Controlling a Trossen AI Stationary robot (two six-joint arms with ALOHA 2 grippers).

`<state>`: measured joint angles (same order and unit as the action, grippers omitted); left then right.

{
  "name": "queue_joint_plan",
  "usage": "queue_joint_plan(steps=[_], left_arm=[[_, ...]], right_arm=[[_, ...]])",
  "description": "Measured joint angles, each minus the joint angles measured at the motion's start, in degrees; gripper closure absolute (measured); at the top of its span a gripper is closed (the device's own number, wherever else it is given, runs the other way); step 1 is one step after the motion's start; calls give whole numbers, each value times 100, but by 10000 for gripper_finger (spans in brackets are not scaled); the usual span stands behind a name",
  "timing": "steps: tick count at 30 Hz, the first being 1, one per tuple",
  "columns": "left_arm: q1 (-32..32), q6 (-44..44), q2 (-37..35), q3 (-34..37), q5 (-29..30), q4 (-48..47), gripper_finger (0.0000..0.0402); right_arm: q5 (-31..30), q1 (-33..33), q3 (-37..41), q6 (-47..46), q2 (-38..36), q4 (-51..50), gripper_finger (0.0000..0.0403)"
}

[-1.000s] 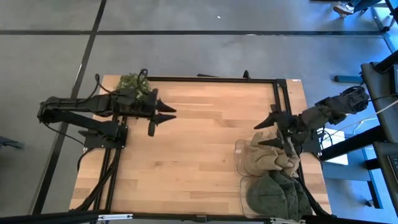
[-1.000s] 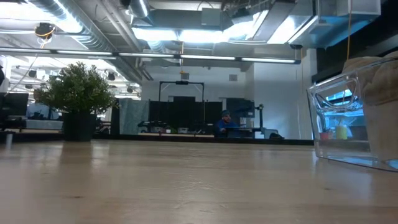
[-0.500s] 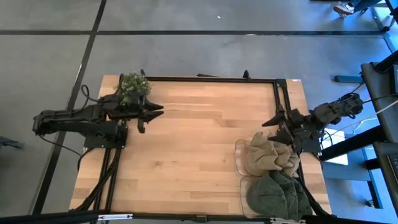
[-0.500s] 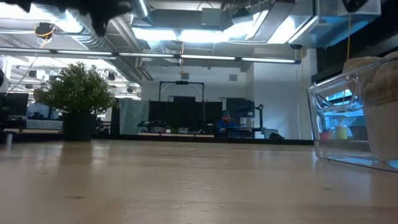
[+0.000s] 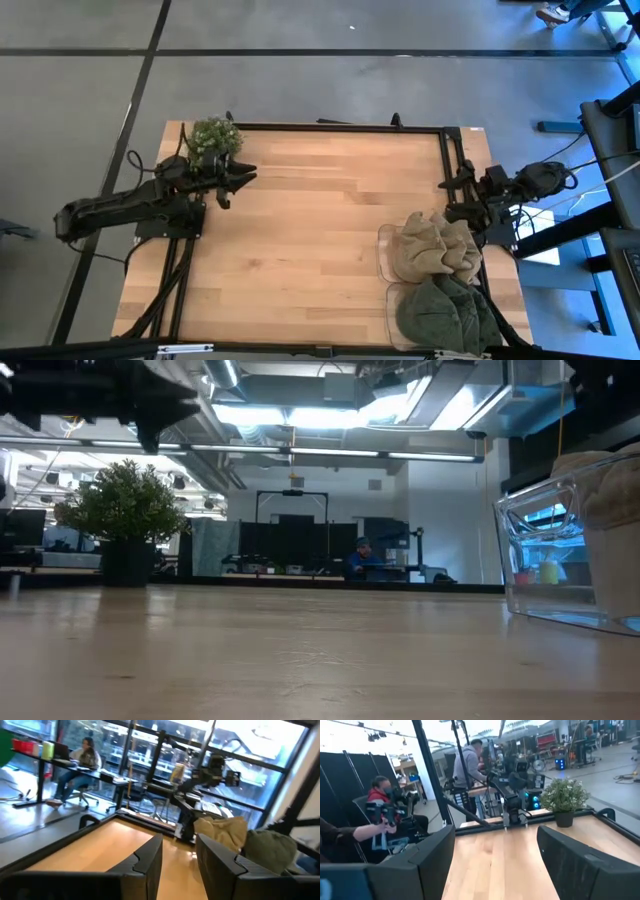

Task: Pick & Place hat
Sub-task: Return to Home Position

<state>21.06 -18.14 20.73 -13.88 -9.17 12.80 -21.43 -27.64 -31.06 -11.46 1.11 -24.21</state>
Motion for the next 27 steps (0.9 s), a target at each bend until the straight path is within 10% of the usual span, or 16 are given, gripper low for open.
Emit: queue_joint_plan(steps=[8,21,27], left_arm=[[325,-278,-6,1011,100,1489,288],[353,-484,-237,1341,285,1031,288],[-473,-406,-893,1341,1616,380,288]], right_arm=[[-349,0,645,4,-104,542,120],[-524,4,816,302,-102,820,120],[-599,4,816,297,-102,798,120]])
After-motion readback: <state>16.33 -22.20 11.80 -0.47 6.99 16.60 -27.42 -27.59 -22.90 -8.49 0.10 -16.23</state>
